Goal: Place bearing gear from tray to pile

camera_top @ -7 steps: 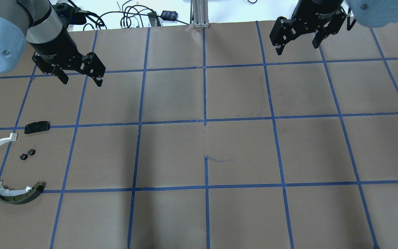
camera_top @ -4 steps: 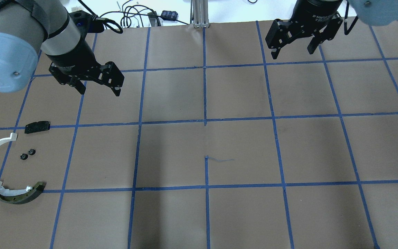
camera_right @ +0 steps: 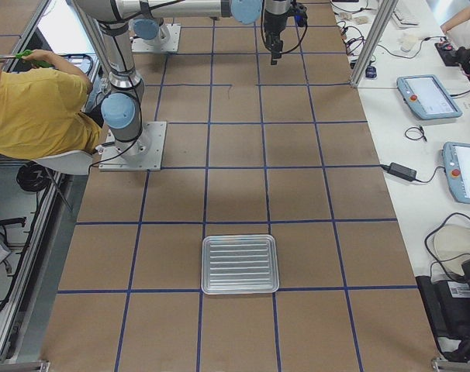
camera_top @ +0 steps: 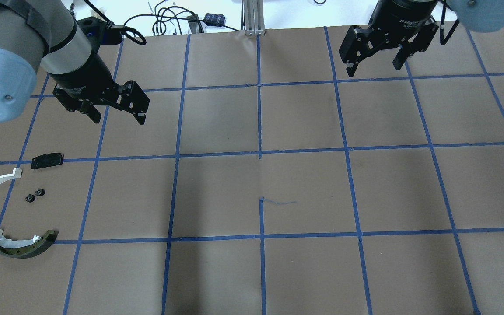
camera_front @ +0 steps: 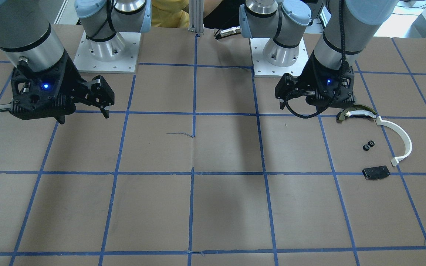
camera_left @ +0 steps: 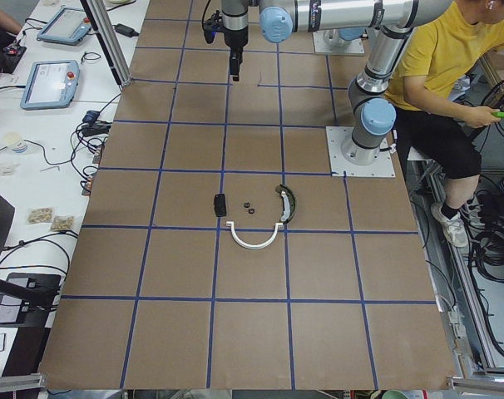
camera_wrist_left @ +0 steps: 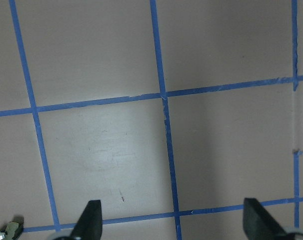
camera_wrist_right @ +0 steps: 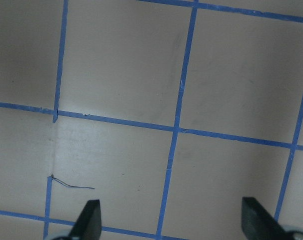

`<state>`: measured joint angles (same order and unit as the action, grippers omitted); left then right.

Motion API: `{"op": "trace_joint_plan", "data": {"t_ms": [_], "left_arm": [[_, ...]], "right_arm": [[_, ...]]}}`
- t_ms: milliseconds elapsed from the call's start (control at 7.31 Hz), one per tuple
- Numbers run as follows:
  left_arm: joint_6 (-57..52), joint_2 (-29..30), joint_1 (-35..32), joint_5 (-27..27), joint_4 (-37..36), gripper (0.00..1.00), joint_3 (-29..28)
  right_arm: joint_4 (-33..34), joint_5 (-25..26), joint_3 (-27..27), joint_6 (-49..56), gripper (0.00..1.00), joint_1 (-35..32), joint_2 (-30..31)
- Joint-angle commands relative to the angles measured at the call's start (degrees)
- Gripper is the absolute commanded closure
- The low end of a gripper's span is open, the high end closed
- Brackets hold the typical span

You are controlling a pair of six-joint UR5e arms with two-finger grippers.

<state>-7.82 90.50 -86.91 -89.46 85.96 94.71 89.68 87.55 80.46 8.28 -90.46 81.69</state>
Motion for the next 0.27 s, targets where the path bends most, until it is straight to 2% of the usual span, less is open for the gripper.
{"op": "trace_joint_plan", "data": {"t_ms": [0, 137], "left_arm": [[0.0, -0.2, 0.2, -0.1, 0.1, 0.00, 0.1], [0.0, -0.2, 0.3, -0.2, 0.0, 0.00, 0.0]], "right_arm": [[0.1, 0.0, 0.1, 0.4, 0.00, 0.1, 0.0], [0.1, 0.0, 0.1, 0.4, 0.00, 0.0, 0.0]]}}
